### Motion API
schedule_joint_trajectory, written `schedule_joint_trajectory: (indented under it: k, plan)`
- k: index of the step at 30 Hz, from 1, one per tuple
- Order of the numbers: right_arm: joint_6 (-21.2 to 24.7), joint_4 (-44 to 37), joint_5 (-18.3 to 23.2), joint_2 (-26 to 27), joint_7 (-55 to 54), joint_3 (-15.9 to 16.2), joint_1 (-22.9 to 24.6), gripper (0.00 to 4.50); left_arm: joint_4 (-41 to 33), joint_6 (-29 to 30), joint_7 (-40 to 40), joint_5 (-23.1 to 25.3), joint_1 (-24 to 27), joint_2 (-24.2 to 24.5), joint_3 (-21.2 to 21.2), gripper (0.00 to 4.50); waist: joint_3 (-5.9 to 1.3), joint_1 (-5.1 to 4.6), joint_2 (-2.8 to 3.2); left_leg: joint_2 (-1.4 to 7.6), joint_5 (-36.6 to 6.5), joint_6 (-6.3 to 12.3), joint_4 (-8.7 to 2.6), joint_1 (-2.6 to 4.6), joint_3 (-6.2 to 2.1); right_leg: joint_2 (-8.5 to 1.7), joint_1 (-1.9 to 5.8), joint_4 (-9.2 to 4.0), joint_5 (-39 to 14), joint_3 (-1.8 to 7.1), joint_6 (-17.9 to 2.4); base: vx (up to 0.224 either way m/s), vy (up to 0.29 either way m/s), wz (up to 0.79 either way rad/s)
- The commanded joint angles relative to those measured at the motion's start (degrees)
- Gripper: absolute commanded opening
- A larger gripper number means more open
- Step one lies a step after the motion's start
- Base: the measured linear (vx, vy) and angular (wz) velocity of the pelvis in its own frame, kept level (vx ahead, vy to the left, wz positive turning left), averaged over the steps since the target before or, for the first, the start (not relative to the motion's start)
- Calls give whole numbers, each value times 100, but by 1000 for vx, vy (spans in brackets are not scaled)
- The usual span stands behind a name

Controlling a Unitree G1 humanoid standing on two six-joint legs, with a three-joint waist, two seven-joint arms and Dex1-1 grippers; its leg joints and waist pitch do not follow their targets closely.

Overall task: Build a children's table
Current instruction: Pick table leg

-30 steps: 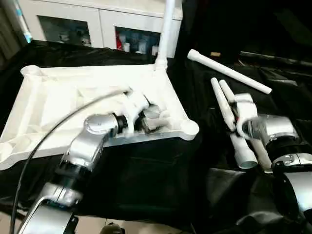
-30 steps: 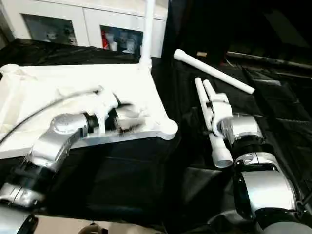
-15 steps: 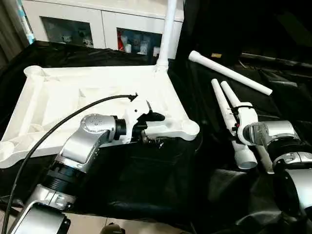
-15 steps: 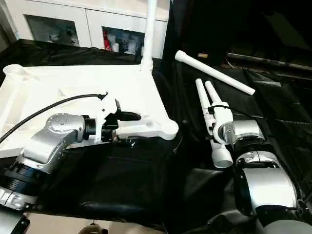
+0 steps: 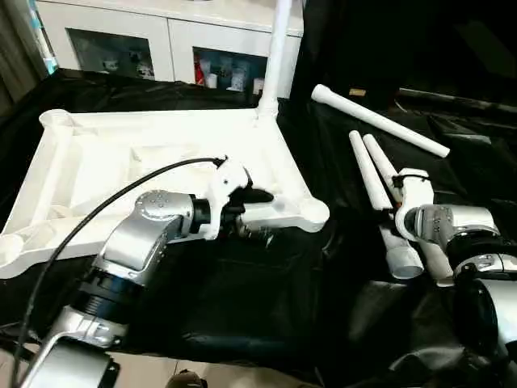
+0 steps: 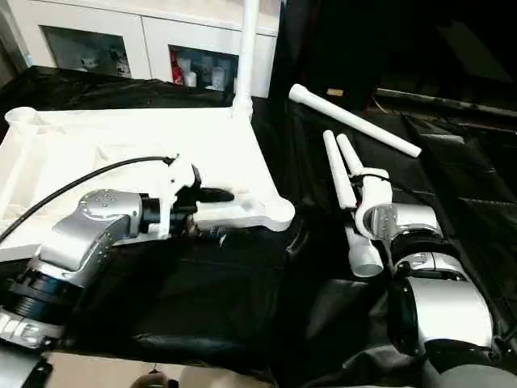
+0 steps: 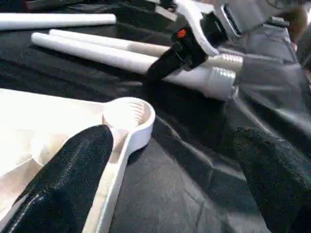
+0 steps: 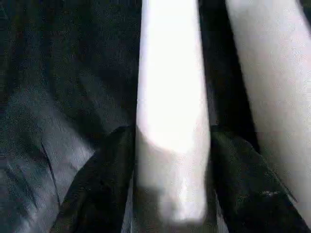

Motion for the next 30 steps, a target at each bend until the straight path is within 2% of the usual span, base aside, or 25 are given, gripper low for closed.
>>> schedule_joint_trajectory:
  k: [1, 2, 3, 4, 6, 8, 10, 11, 13, 14, 15, 16, 17, 18, 19, 20, 24, 25, 26, 30]
  plan:
    - [-222, -95, 300, 5, 27, -312, -124, 203, 105, 170, 199, -106, -218, -74, 170, 450, -462, -7, 18, 244, -631, -103, -351, 69, -58, -534, 349, -429, -807, 390, -985, 0, 0, 0]
    - [-293, -118, 364, 6, 35, -389, -157, 186, 148, 266, 211, -173, -263, -96, 218, 450, -459, -9, 61, 250, -612, -73, -358, 61, -68, -533, 347, -430, -739, 381, -1024, 0, 0, 0]
    - [-350, -160, 485, -2, 140, -501, -217, 186, 164, 438, 238, -307, -315, -148, 310, 450, -459, -9, 61, 250, -612, -73, -358, 61, -68, -533, 347, -430, -739, 381, -1024, 0, 0, 0]
    - [-386, -178, 566, -9, 214, -573, -265, 184, 188, 551, 253, -397, -360, -184, 370, 450, -470, -7, 51, 236, -565, -41, -346, 49, -62, -530, 368, -407, -603, 379, -1105, 0, 0, 0]
    - [-493, -323, 977, -16, 593, -926, -430, 180, 235, 866, 306, -663, -486, -323, 587, 450, -474, -6, 17, 238, -508, 24, -338, 37, -60, -537, 382, -392, -503, 376, -1167, 0, 0, 0]
    - [-493, -492, 1195, -4, 915, -1058, -482, 179, 277, 996, 434, -818, -575, -447, 770, 450, -477, -6, 26, 234, -437, 120, -330, 22, -61, -528, 386, -388, -420, 370, -1202, 0, 0, 0]
    - [-363, -992, 1563, 72, 1653, -1149, -450, 178, 385, 1168, 798, -1092, -777, -699, 1138, 450, -476, -3, -24, 223, -386, 285, -306, 8, -43, -511, 409, -388, -284, 369, -1246, 0, 0, 0]
    - [-240, -1446, 1805, 153, 2174, -1117, -334, 178, 476, 1256, 993, -1218, -908, -826, 1328, 450, -489, 18, -46, 232, -272, 409, -300, 0, -55, -522, 416, -380, -161, 359, -1252, 0, 0, 0]
    - [-85, -1912, 2034, 229, 2640, -1047, -183, 178, 600, 1366, 1214, -1329, -1056, -941, 1514, 450, -482, 36, -37, 236, -231, 496, -297, -1, -56, -508, 418, -372, -118, 349, -1254, 0, 0, 0]
    - [266, -2752, 2362, 308, 3284, -744, 153, 178, 1014, 1565, 1737, -1571, -1449, -1156, 1940, 450, -470, 63, -94, 231, -229, 581, -292, 6, -41, -496, 404, -417, -256, 336, -1186, 0, 0, 0]
    - [321, -2870, 2406, 317, 3371, -694, 202, 178, 1081, 1591, 1815, -1611, -1511, -1187, 2005, 450, -465, 103, -69, 210, -215, 602, -276, 11, -31, -479, 409, -418, -252, 336, -1134, 0, 0, 0]
    - [457, -3147, 2510, 330, 3586, -558, 325, 178, 1265, 1671, 2034, -1719, -1687, -1275, 2191, 450, -477, 124, -71, 250, -207, 605, -290, 23, -58, -521, 409, -409, -295, 339, -1117, 0, 0, 0]
    - [574, -3491, 2639, 356, 3836, -385, 496, 178, 1414, 1697, 2130, -1919, -1880, -1365, 2375, 450, -471, 152, -83, 240, -249, 596, -291, 24, -52, -524, 397, -468, -551, 322, -1047, 0, 0, 0]
    - [574, -3491, 2639, 356, 3836, -385, 496, 178, 1414, 1697, 2130, -1919, -1880, -1365, 2375, 450, -474, 170, -67, 268, -255, 541, -300, 40, -74, -555, 385, -445, -634, 325, -1059, 0, 0, 0]
    - [692, -3823, 2784, 393, 4086, -216, 669, 178, 1494, 1734, 2144, -2167, -2094, -1463, 2544, 450, -474, 158, -77, 272, -257, 511, -314, 35, -78, -556, 374, -460, -727, 324, -1062, 0, 0, 0]
    - [879, -4083, 2951, 453, 4251, -144, 770, 178, 1467, 1886, 2166, -2362, -2270, -1574, 2650, 450, -482, 199, -62, 274, -213, 438, -310, 52, -74, -561, 370, -459, -675, 336, -1100, 0, 0, 0]
    - [1040, -4354, 3029, 503, 4344, -88, 874, 178, 1419, 1989, 2216, -2521, -2397, -1696, 2764, 450, -480, 263, -73, 275, -177, 400, -314, 54, -79, -575, 355, -451, -580, 337, -1147, 0, 0, 0]
    - [1079, -4463, 3023, 506, 4370, -29, 922, 178, 1408, 2051, 2234, -2628, -2443, -1744, 2835, 450, -471, 276, -76, 269, -203, 368, -315, 52, -73, -580, 354, -460, -644, 343, -1119, 0, 0, 0]
    - [1179, -4718, 3057, 503, 4384, 71, 1033, 178, 1369, 2200, 2284, -2731, -2525, -1820, 2887, 450, -471, 283, -31, 268, -212, 324, -321, 40, -79, -572, 367, -474, -663, 347, -1063, 0, 0, 0]
    - [1237, -4872, 3070, 467, 4353, 153, 1108, 178, 1331, 2256, 2333, -2684, -2507, -1835, 2784, 450, -475, 284, -60, 261, -226, 267, -330, 30, -89, -576, 378, -488, -721, 341, -954, 0, 0, 0]
